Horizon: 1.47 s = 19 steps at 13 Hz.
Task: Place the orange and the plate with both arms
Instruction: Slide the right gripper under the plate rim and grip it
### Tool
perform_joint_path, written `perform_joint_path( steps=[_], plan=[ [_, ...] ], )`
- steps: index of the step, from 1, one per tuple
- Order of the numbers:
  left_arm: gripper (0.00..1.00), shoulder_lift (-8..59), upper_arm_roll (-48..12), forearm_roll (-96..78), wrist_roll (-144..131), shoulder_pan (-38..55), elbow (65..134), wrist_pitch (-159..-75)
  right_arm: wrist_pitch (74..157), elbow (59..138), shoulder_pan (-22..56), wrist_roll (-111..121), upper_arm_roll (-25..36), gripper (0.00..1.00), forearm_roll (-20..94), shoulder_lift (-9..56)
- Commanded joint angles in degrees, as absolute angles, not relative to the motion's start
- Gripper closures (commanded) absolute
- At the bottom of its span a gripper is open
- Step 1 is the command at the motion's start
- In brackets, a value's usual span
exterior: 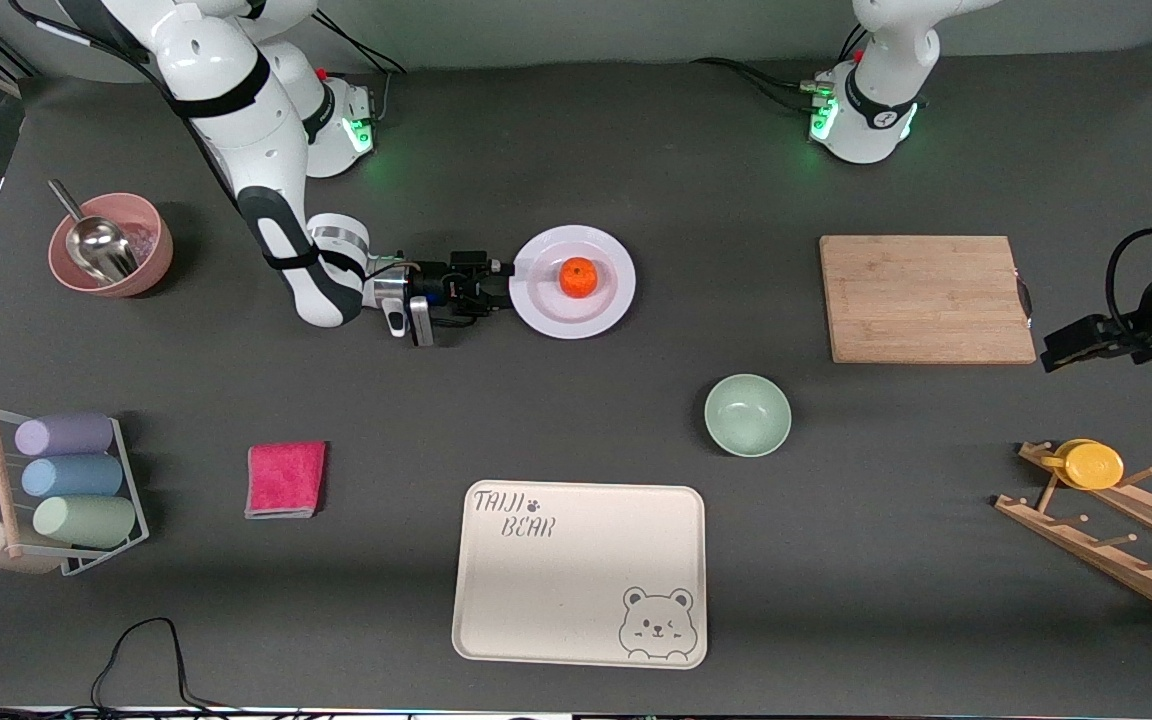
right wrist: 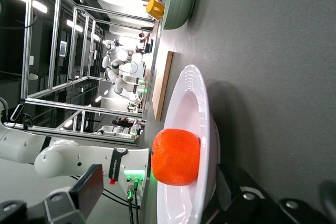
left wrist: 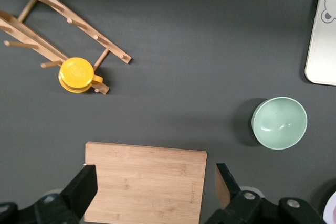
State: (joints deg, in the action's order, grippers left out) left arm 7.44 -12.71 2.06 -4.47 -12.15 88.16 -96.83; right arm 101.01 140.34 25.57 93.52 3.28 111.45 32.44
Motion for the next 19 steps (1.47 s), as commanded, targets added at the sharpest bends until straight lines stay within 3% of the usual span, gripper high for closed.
perform_joint_path(
  steps=[1,6,11,17,19],
  plan=[
    [0.00,2.73,-6.51,1.23,-3.16,-4.94,92.02,-96.42,105.81,138.26,28.21,97.99,3.69,0.08,113.82,35.24],
    [0.00,2.46,-6.50,1.23,-3.08,-4.92,88.86,-89.13,111.34,136.59,29.09,102.12,4.04,0.15,113.73,35.16],
    [0.00,2.72,-6.50,0.62,0.69,-5.53,89.03,-88.68,113.11,136.41,29.18,104.75,4.04,0.52,113.73,35.24],
    [0.00,2.72,-6.59,0.53,0.88,-5.54,89.03,-87.72,113.55,136.41,28.92,106.88,4.04,0.83,113.55,35.68],
    [0.00,2.64,-6.68,0.53,0.97,-5.45,89.03,-87.63,113.47,136.32,28.65,106.35,4.04,0.89,113.47,36.03]
  ],
)
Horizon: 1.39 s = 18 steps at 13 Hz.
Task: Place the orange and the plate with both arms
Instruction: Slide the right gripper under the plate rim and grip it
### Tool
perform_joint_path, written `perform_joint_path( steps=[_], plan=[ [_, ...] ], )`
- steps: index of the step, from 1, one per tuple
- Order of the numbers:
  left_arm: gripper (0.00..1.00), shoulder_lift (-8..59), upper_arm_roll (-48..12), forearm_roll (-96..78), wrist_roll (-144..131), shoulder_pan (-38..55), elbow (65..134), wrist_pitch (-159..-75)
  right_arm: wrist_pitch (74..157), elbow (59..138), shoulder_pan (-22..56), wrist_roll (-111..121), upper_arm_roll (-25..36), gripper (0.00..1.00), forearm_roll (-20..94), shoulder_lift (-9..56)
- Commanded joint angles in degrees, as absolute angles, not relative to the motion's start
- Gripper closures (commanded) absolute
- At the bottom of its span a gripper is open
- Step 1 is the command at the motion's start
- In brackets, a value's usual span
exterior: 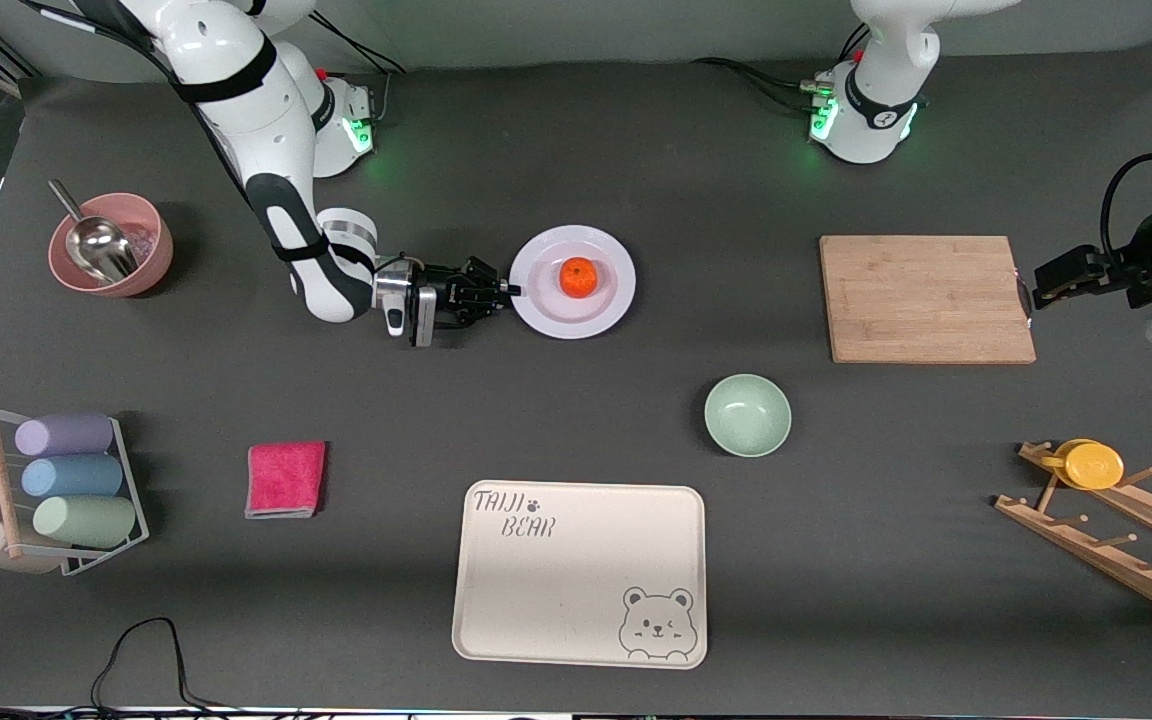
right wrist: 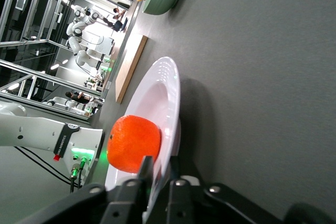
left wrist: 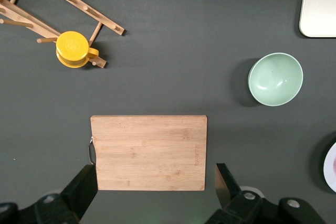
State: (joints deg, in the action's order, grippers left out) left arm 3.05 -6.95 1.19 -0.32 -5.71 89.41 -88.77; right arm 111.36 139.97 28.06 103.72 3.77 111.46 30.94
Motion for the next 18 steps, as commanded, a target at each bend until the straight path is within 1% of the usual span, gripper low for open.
perform_joint_path(
  steps=[1,5,13,18],
  plan=[
    [0.00,2.64,-6.77,0.53,0.97,-5.19,88.95,-87.63,113.47,136.32,28.57,106.26,4.04,0.91,113.47,36.12],
    [0.00,2.64,-6.86,0.53,1.05,-5.10,88.77,-87.63,113.12,136.41,28.30,102.50,4.04,1.00,112.94,36.12],
    [0.00,2.64,-6.94,0.44,1.05,-5.10,88.42,-86.92,112.59,136.41,28.39,82.90,3.96,1.00,112.15,35.86],
    [0.00,2.81,-6.86,-0.08,1.05,-5.18,88.50,-86.92,108.73,136.49,28.30,81.30,3.96,1.00,111.01,35.16]
  ],
)
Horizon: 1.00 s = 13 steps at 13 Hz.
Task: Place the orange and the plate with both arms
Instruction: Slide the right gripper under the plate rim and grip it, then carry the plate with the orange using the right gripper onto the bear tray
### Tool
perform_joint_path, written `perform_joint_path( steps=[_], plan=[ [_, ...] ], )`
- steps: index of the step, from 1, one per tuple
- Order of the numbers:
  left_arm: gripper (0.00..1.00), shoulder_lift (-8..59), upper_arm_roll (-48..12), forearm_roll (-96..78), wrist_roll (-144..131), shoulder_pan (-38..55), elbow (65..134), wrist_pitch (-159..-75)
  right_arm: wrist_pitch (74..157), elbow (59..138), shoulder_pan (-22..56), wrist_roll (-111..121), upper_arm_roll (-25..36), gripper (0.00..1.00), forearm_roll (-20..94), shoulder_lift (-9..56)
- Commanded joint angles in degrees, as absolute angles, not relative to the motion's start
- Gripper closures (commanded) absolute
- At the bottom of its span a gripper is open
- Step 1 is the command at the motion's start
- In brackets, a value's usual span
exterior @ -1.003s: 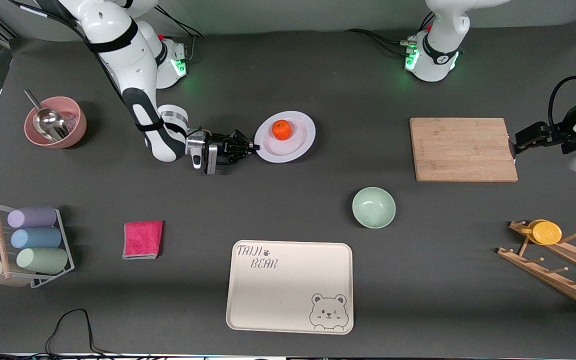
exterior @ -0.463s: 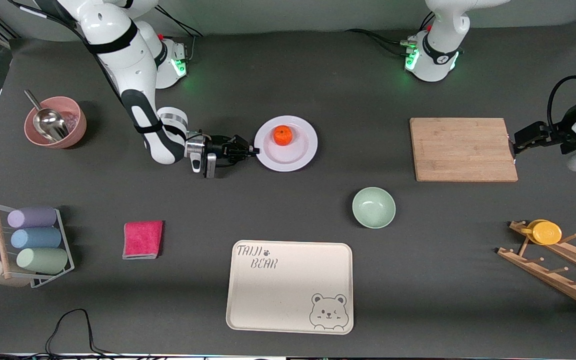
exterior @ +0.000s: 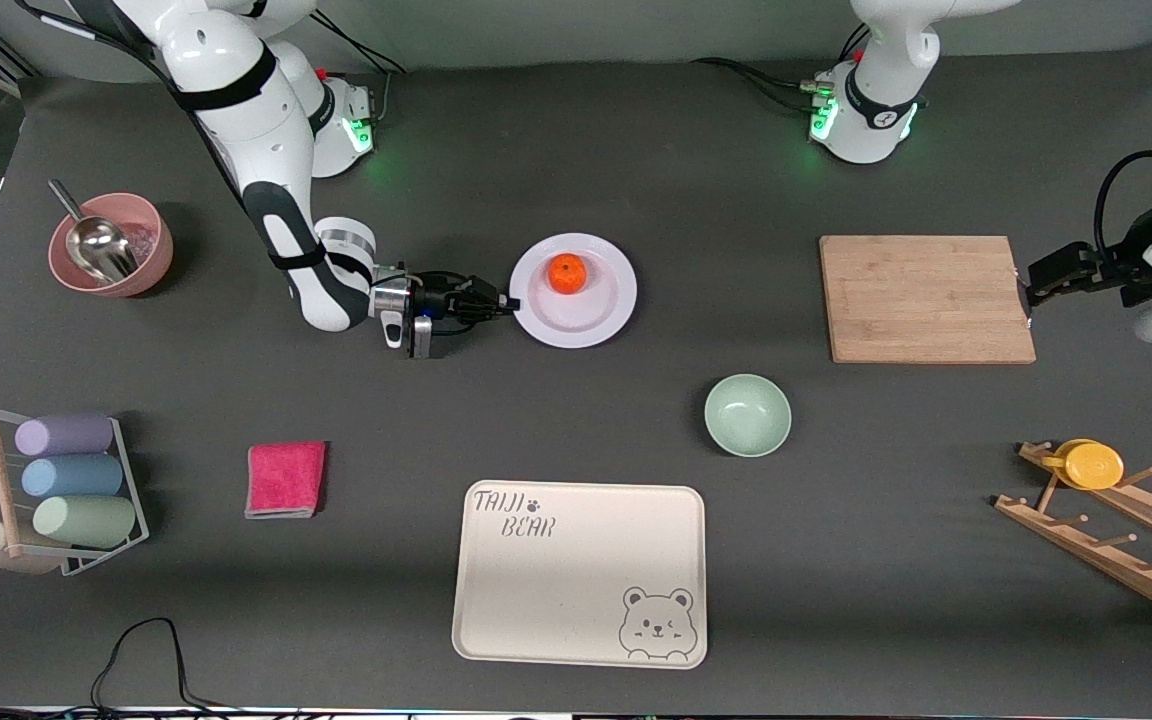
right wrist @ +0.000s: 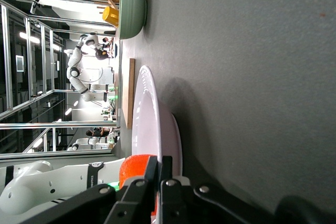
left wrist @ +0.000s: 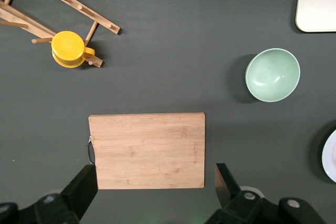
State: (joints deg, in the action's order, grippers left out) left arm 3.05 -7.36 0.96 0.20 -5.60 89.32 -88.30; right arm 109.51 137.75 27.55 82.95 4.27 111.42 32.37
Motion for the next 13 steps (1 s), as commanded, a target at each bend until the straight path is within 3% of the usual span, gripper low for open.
perform_joint_path(
  steps=[1,13],
  plan=[
    [0.00,2.73,-6.86,-0.44,1.05,-5.27,88.51,-86.84,107.68,136.41,28.30,80.60,3.96,1.00,111.01,35.07],
    [0.00,2.90,-6.86,-0.79,1.05,-5.45,88.33,-86.84,97.30,136.41,26.02,76.91,3.78,1.00,109.34,33.05]
  ],
)
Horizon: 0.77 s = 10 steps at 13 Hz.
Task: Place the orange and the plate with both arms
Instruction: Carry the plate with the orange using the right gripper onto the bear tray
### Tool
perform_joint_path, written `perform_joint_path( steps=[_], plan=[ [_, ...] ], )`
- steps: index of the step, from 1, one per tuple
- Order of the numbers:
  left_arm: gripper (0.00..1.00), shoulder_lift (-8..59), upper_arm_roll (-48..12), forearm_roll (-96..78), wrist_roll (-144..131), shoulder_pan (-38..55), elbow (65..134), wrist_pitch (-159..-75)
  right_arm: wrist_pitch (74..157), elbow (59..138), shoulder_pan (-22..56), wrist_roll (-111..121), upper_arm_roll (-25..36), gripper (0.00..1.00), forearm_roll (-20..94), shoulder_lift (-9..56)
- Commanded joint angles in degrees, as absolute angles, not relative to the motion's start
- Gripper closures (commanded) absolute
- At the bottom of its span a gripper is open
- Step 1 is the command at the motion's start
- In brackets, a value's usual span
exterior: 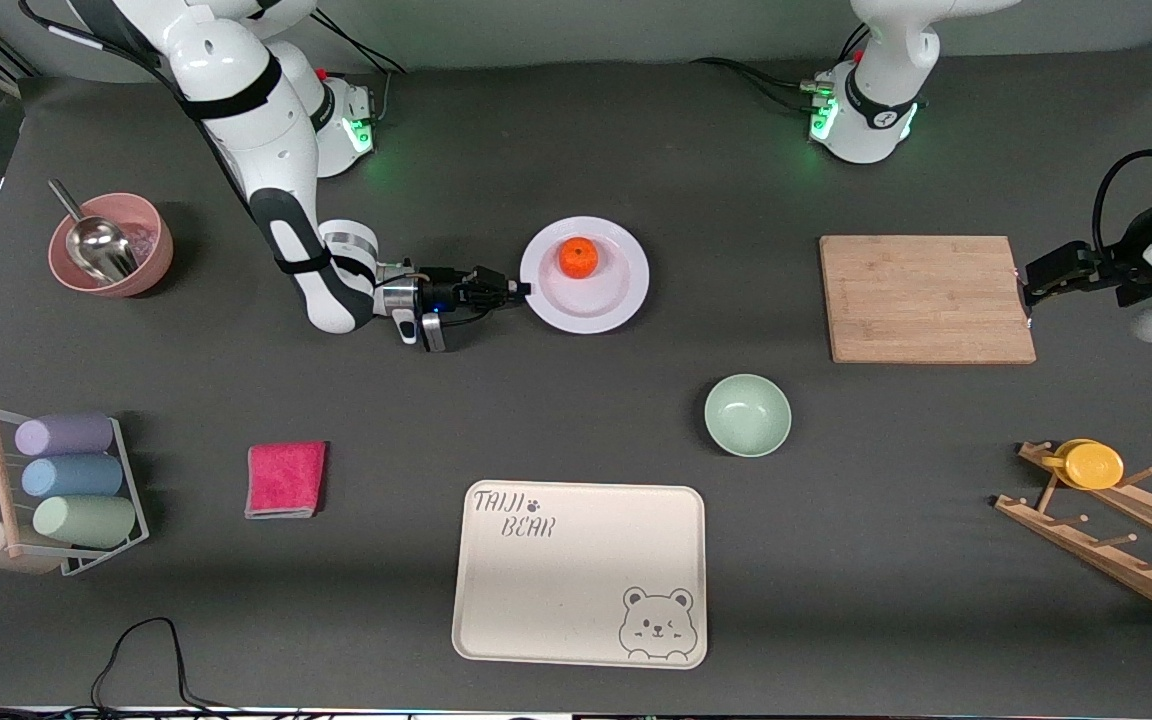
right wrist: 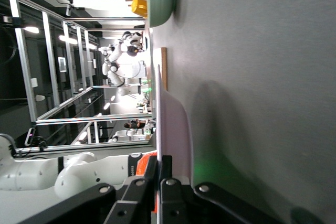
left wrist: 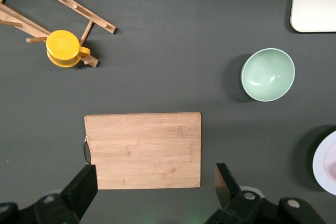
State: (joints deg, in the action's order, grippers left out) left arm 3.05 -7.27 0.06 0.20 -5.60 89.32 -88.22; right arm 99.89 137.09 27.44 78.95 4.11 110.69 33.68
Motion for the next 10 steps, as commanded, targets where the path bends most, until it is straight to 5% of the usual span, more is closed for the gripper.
perform_joint_path(
  steps=[1,10],
  plan=[
    [0.00,2.90,-6.86,-0.79,1.05,-5.36,88.33,-86.84,96.69,136.32,25.32,76.73,3.78,1.00,109.07,32.52],
    [0.00,2.72,-6.94,-0.70,0.44,-5.10,88.51,-87.01,96.33,123.95,17.58,59.97,3.87,1.00,104.59,31.99]
  ],
)
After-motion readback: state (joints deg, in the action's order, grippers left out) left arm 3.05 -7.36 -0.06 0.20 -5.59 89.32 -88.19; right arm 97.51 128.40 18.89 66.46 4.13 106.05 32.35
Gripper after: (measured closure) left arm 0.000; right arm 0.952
